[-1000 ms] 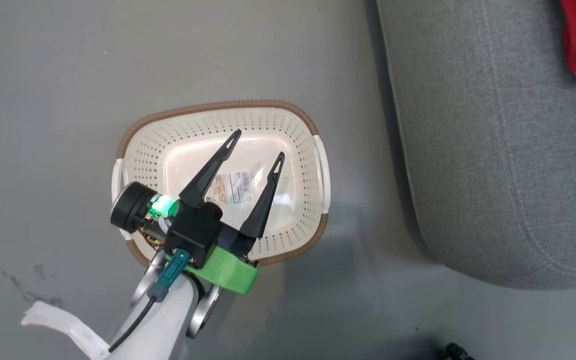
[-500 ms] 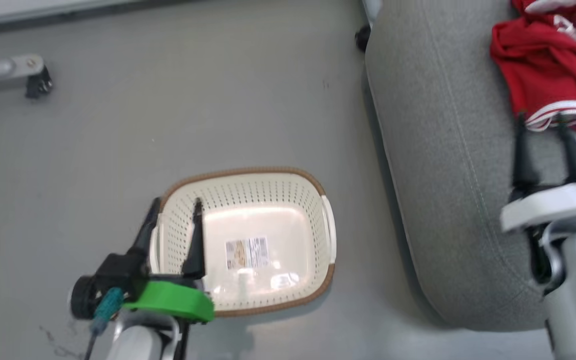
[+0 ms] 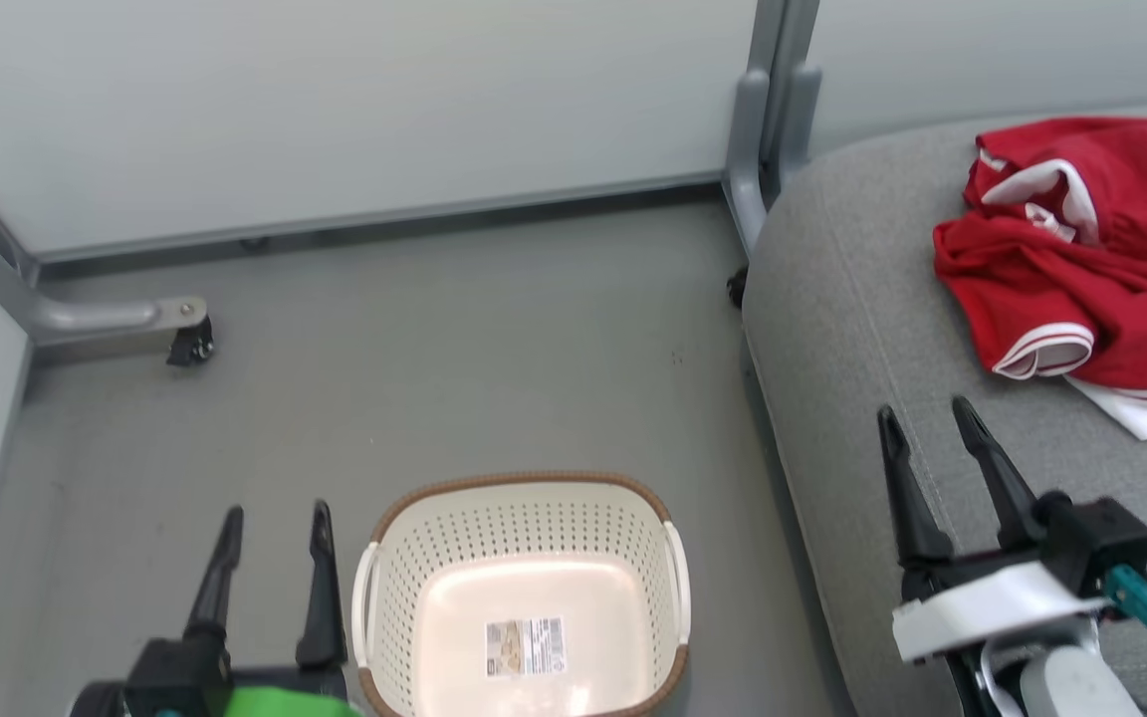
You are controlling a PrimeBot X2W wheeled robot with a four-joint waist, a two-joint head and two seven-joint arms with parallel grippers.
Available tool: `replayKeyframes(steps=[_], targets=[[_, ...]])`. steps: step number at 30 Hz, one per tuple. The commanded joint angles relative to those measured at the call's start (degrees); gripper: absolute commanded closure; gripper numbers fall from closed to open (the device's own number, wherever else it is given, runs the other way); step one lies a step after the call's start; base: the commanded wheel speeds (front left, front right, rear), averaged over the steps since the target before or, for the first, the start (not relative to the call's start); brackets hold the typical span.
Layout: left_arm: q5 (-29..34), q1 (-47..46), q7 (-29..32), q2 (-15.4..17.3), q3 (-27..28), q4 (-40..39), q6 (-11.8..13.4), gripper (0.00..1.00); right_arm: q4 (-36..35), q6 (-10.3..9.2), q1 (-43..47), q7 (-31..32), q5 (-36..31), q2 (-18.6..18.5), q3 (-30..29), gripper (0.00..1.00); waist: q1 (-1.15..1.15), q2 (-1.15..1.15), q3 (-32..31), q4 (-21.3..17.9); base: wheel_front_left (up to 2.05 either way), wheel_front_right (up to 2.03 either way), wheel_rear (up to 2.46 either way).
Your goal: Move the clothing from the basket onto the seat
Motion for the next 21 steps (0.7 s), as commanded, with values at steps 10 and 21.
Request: replayKeyframes(steps=[10,21], targets=[[2.7,6.31,0.0,-0.04,0.59,-0.27,-1.45,0.0,-2.38,-0.04,9.75,0.0,-3.49,1.95,-1.36,0.0,0.0,0.0,-7.08,0.85,0.0,0.0,0.0],[3.5,7.6,0.0,-0.04,-0.09,1.16,-1.51,0.0,-2.8,-0.04,13.23,-0.01,-4.53,2.75,-1.32,0.0,0.0,0.0,-8.09,0.96,0.0,0.0,0.0]])
